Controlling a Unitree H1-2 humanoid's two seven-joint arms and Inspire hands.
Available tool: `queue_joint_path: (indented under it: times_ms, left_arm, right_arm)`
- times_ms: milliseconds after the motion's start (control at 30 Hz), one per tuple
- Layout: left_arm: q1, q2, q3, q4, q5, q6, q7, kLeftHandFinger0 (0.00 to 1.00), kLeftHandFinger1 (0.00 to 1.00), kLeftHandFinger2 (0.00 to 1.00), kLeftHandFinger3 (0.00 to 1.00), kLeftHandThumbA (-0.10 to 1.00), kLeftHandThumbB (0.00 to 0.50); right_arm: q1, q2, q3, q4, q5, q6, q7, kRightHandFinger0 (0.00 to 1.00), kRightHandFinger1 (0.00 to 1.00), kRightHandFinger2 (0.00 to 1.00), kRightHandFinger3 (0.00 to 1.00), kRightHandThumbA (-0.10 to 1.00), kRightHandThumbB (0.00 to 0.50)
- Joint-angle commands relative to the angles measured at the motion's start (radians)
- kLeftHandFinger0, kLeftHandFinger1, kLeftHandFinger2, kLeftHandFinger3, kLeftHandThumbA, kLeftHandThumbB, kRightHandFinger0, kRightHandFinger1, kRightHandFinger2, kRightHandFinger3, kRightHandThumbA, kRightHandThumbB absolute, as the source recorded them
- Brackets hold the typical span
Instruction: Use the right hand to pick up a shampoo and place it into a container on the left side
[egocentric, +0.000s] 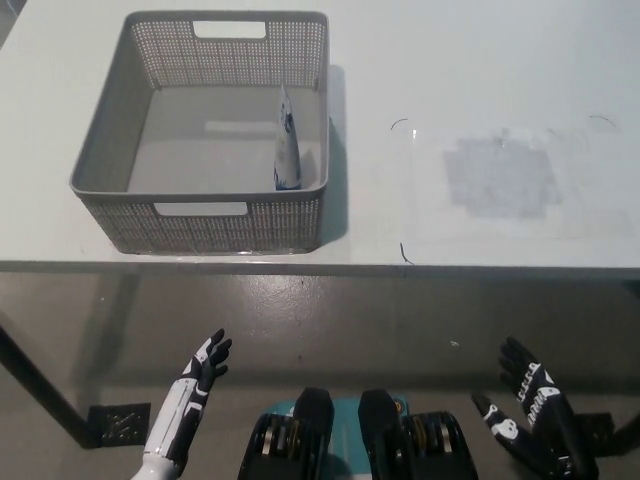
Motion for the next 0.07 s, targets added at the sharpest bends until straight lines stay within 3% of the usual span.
queue_joint_path:
  times_ms: [0, 33]
  left_arm:
    - [0.0, 0.005, 0.0, -0.008, 0.0, -0.038, 0.009, 1.0, 1.0, 1.0, 1.0, 1.0, 0.243]
    - [0.0, 0.005, 0.001, -0.008, -0.001, -0.038, 0.009, 1.0, 1.0, 1.0, 1.0, 1.0, 0.243]
  right_arm:
    - [-0.009, 0.001, -0.008, -0.028, -0.042, -0.04, -0.02, 1.0, 1.0, 1.0, 1.0, 0.45, 0.349]
    - [-0.009, 0.001, -0.009, -0.029, -0.041, -0.039, -0.02, 1.0, 1.0, 1.0, 1.0, 0.44, 0.349]
